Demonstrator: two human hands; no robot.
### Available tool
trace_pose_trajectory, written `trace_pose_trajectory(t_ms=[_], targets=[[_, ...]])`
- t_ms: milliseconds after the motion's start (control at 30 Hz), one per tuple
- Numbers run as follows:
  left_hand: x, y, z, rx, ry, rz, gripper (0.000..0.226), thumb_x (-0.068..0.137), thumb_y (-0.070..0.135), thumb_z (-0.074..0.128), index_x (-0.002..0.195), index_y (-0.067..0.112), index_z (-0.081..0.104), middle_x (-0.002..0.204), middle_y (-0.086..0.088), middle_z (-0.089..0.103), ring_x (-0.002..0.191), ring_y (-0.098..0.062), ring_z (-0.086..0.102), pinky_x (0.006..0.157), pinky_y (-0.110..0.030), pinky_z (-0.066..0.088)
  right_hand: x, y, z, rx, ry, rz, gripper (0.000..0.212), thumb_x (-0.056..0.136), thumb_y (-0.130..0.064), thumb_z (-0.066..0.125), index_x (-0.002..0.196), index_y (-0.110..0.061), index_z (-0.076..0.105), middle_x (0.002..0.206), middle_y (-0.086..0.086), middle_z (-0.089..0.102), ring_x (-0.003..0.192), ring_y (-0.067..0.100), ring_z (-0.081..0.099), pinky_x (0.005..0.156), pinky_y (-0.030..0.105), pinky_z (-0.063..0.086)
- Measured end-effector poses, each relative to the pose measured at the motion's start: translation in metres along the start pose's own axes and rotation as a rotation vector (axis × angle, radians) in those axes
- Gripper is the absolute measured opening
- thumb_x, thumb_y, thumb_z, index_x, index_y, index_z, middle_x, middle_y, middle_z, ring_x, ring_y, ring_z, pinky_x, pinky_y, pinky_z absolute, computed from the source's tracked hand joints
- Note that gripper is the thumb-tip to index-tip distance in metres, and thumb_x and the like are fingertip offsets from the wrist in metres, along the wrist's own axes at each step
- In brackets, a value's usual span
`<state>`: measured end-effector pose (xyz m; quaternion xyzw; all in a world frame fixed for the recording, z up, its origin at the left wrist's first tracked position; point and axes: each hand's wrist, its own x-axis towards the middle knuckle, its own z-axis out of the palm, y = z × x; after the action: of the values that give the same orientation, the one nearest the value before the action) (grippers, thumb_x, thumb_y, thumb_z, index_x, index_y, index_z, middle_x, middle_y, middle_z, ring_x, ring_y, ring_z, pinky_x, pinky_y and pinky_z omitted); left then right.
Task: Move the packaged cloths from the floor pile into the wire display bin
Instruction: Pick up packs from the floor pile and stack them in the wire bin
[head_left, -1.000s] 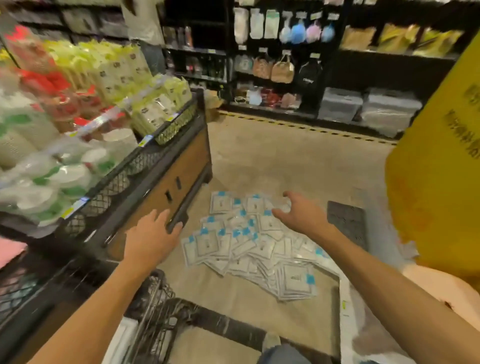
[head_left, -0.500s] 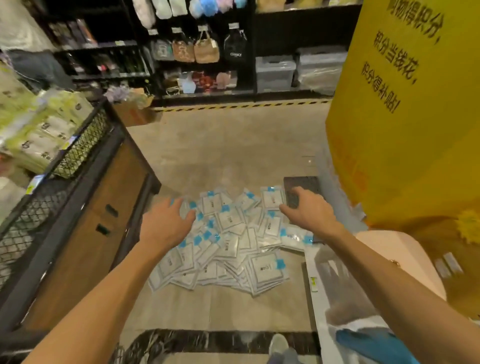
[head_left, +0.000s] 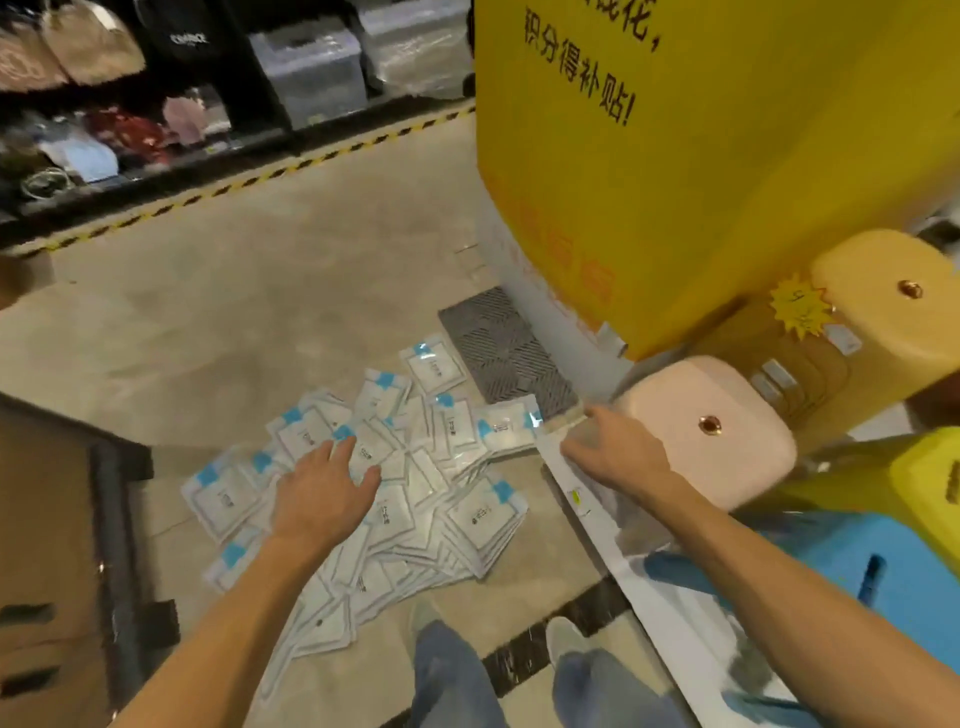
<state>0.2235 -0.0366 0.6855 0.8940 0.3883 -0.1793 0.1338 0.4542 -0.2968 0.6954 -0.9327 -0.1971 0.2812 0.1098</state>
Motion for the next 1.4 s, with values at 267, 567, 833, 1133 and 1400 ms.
trace_pose_trajectory(t_ms=[267,567,833,1133,1400], targets=[[0.120,-0.010,0.087,0.071,-0.181,0.118,0.067,0.102,0.058,0.035,0.159,0.024,0.031,0.161,-0.006,0.039,0.147,-0.027,0.036,0.117,-0.047,0.032,0.056,0.018,0.098,0.056,-0.050,0.189,0.066,0.091,-0.056,0.059,0.147,-0.021,0.046,0.142,0.007,0.059,0.127,0.033,0.057,0.099,0.047,0.051],[0.252,0.001,0.334,0.113,-0.341,0.183,0.068,0.100,0.056,0.032,0.158,0.021,0.031,0.157,-0.008,0.043,0.141,-0.029,0.041,0.114,-0.045,0.032,0.187,0.094,0.327,0.139,-0.129,0.311,0.070,0.094,-0.055,0.062,0.153,-0.022,0.041,0.149,0.004,0.056,0.131,0.029,0.057,0.104,0.043,0.048],[0.362,0.002,0.551,0.180,-0.358,0.287,0.064,0.103,0.051,0.044,0.155,0.015,0.033,0.152,-0.013,0.046,0.135,-0.034,0.044,0.106,-0.046,0.036,0.291,0.182,0.546,0.150,-0.166,0.391,0.074,0.095,-0.051,0.061,0.158,-0.026,0.031,0.154,0.005,0.047,0.138,0.030,0.048,0.111,0.045,0.044],[0.421,0.021,0.670,0.068,-0.342,0.221,0.089,0.071,0.058,0.085,0.130,0.004,0.046,0.124,-0.020,0.057,0.117,-0.041,0.054,0.097,-0.050,0.046,0.326,0.216,0.716,0.535,-0.134,0.550,0.065,0.084,-0.053,0.072,0.132,-0.014,0.051,0.126,0.009,0.058,0.114,0.030,0.058,0.091,0.044,0.052],[0.452,-0.010,0.650,0.088,-0.290,0.290,0.075,0.074,0.034,0.090,0.134,0.012,0.051,0.127,-0.019,0.052,0.120,-0.040,0.049,0.093,-0.052,0.045,0.336,0.180,0.749,0.885,-0.144,0.812,0.077,0.077,-0.053,0.084,0.124,-0.013,0.039,0.116,0.003,0.053,0.107,0.026,0.056,0.092,0.041,0.052]])
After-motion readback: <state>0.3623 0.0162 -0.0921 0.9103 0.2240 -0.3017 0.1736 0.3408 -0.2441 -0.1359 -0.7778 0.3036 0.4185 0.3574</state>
